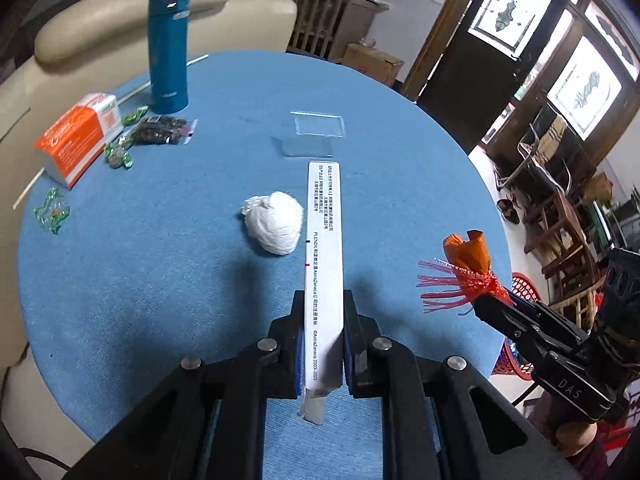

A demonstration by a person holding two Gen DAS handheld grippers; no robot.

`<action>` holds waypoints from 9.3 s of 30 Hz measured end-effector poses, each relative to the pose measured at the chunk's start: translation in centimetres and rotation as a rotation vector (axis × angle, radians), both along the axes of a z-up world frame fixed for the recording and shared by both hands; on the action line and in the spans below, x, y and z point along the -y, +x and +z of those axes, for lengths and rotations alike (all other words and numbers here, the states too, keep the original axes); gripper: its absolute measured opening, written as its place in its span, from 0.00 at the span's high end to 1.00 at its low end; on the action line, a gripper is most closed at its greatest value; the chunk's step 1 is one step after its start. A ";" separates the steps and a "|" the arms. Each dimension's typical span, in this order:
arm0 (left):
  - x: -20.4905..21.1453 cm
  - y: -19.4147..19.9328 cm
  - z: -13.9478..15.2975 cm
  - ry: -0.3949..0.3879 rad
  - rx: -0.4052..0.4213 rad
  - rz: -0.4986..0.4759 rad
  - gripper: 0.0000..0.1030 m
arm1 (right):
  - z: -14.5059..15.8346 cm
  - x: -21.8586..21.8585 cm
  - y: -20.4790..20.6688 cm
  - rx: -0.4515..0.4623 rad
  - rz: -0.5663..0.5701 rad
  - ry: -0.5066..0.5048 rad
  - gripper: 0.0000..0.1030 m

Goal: Collect trash
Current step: 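Lift the orange bag and white box with both tools above the table, then carry both items over the red wastebasket and open both tools to drop them, then move both tools back over the table toward the white bag and clear tray, then grasp the white crumpled plastic bag with the left tool while the right tool grasps the clear plastic tray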

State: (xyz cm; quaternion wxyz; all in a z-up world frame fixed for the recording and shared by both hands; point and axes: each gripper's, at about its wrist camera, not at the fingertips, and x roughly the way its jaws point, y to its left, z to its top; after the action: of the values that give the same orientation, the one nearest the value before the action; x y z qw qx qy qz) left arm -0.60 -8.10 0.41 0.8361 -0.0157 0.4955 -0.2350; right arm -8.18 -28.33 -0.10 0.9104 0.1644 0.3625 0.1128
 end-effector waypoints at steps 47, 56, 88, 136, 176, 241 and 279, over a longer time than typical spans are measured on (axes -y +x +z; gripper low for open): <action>5.7 -4.3 2.2 0.027 0.049 -0.118 0.84 | 1.5 4.4 -5.4 0.057 -0.121 0.015 0.63; 6.6 -4.5 2.1 0.031 0.042 -0.132 0.84 | 1.5 5.4 -5.9 0.057 -0.141 0.026 0.63; 8.6 -5.4 0.8 0.060 -0.002 -0.170 0.84 | 0.5 8.3 -6.4 0.019 -0.220 0.117 0.63; 19.0 -10.3 4.1 0.188 0.150 -0.357 0.84 | 1.8 15.4 -12.4 0.132 -0.374 0.100 0.63; 37.0 -21.0 3.6 0.332 0.380 -0.689 0.80 | -3.0 29.8 -25.9 0.139 -0.725 0.285 0.61; -4.5 2.6 -4.5 0.132 0.066 0.190 0.33 | 0.8 2.3 14.4 -0.214 -0.025 0.036 0.37; -6.2 8.6 -8.3 -0.069 -0.041 0.126 0.68 | -1.9 -5.0 26.9 -0.210 0.205 0.042 0.28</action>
State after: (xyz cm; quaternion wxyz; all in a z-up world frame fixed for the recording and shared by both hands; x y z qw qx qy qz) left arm 8.03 -1.88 -7.91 0.8380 -0.0804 0.5020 -0.1983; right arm 18.69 -23.34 -2.05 0.8475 0.1566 0.4682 0.1948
